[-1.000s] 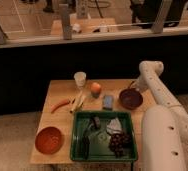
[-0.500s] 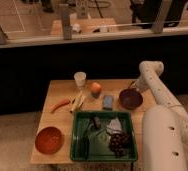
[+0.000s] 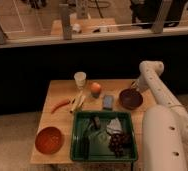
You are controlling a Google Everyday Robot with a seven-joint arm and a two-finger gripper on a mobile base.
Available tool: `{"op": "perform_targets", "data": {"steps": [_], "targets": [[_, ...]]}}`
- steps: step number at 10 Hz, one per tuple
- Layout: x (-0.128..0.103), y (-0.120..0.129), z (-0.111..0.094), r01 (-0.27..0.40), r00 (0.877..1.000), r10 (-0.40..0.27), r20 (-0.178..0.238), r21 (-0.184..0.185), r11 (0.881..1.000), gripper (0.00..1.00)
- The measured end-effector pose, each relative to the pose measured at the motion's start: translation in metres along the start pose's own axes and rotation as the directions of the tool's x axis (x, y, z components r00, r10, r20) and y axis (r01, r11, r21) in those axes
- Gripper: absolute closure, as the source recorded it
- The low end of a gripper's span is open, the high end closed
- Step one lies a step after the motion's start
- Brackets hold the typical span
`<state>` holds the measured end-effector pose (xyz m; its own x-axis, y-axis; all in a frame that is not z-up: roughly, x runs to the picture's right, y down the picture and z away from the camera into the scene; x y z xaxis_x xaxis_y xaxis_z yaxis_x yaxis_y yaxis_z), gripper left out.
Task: Place eraser in paper cup
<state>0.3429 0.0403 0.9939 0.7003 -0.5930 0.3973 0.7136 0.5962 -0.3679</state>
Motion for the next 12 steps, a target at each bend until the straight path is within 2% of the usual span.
{"op": "perform_targets", "data": {"steps": [12], "targets": [[0.0010, 0.0012, -0.0062, -0.002, 1.000, 0.002, -0.002, -0.001, 1.000, 1.00]]}}
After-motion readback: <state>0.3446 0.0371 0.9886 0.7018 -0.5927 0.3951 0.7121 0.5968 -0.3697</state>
